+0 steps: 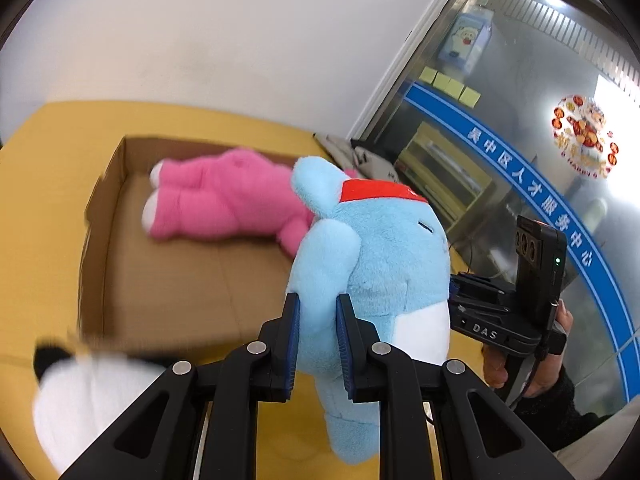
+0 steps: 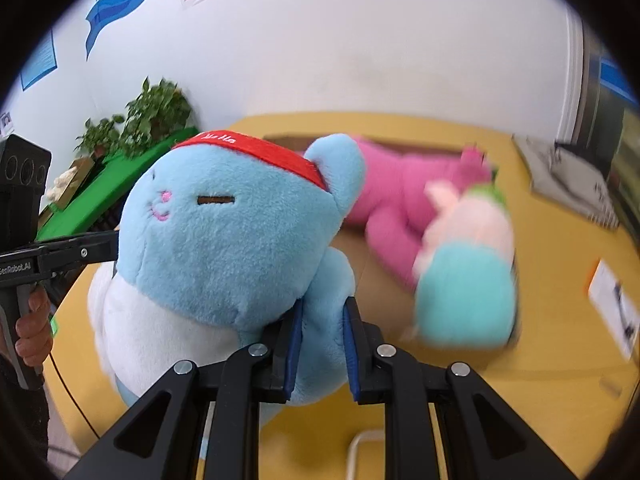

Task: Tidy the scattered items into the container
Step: 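Lift the blue cat with both grippers and lower it into the box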

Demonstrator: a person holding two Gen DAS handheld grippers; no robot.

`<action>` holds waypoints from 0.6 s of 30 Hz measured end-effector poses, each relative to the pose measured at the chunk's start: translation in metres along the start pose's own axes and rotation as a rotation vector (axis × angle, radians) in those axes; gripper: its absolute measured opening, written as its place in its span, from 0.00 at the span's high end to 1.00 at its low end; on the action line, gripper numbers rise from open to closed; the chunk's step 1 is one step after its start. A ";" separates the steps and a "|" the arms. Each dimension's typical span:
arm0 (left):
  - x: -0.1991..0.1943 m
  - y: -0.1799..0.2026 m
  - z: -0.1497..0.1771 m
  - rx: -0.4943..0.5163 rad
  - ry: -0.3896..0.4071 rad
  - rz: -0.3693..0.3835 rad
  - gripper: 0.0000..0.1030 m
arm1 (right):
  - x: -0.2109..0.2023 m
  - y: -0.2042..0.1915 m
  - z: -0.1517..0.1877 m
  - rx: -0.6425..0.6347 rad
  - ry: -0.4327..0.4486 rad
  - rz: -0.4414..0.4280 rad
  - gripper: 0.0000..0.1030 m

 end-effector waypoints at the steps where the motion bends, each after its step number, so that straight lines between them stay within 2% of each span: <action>1: 0.006 -0.003 -0.012 -0.006 0.003 0.001 0.83 | 0.002 0.005 -0.012 0.000 0.012 0.006 0.82; 6: 0.038 -0.012 -0.055 0.002 0.009 -0.038 0.83 | 0.011 0.026 -0.061 0.000 0.068 0.040 0.84; 9: 0.072 -0.026 -0.074 -0.012 -0.024 -0.089 0.83 | 0.035 0.039 -0.079 0.002 0.039 0.064 0.84; 12: 0.130 -0.053 -0.073 -0.065 -0.158 -0.166 0.83 | 0.084 0.058 -0.077 0.041 -0.073 0.072 0.84; 15: 0.185 -0.072 -0.051 -0.061 -0.303 -0.241 0.82 | 0.135 0.073 -0.051 0.086 -0.220 0.096 0.84; 16: 0.197 -0.076 -0.043 -0.059 -0.348 -0.265 0.82 | 0.144 0.075 -0.043 0.098 -0.245 0.089 0.84; 18: 0.213 -0.078 -0.032 -0.048 -0.417 -0.283 0.82 | 0.152 0.071 -0.036 0.057 -0.269 0.141 0.85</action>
Point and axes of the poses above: each gripper's, at about its wrist camera, not at the fingertips, and x roughly the way its jaws point, y to its right, z to its underside, the point moved 1 cm from there along x, roughly the way its jaws point, and after that the axes turned 5 degrees about -z, right-handed, at the moved point
